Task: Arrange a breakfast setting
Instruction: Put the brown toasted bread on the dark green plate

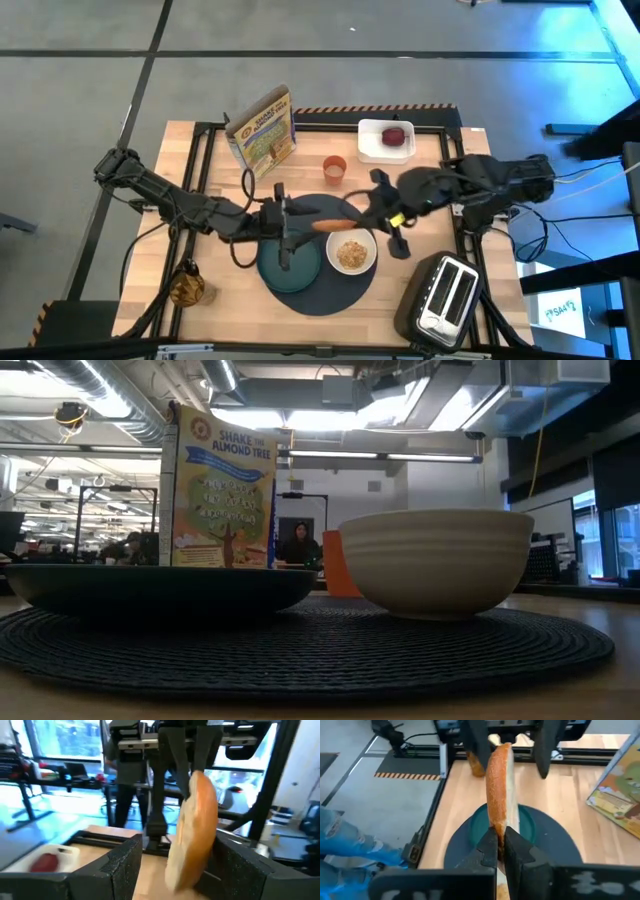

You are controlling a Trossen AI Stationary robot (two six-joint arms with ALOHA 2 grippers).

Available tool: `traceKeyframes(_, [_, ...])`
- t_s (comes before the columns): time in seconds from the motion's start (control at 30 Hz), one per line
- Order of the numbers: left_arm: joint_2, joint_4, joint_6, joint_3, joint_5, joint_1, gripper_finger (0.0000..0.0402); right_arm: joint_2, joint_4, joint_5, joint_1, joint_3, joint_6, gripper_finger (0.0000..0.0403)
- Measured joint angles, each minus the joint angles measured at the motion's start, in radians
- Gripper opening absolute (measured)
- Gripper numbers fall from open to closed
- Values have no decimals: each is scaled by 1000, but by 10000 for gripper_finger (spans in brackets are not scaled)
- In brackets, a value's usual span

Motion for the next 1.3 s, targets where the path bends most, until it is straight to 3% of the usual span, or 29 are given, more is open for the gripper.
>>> traceKeyframes(0.17, [0,-26,50,0,34,1,187,12,11,-39,-44,0,-19,1])
traceKeyframes(0.4, [-16,-109,141,0,33,-2,42,12,10,-63,-79,0,-20,7])
traceKeyframes(0.47, [-24,-154,155,1,34,-1,19,15,-2,-76,-88,-1,-19,22])
traceKeyframes(0.67, [-30,-390,105,0,28,-2,21,25,-17,-44,-95,0,-19,93])
traceKeyframes(0.83, [-26,-786,-59,0,23,-25,18,25,-68,47,-117,0,6,145])
traceKeyframes(1.0, [7,-1127,-145,0,55,-63,25,23,-132,97,-153,-21,40,164])
traceKeyframes(1.1, [42,-1197,-135,-11,130,-79,28,25,-133,93,-172,-66,61,165])
traceKeyframes(1.3, [141,-1157,-24,-14,245,-103,30,25,-90,74,-187,-158,85,166])
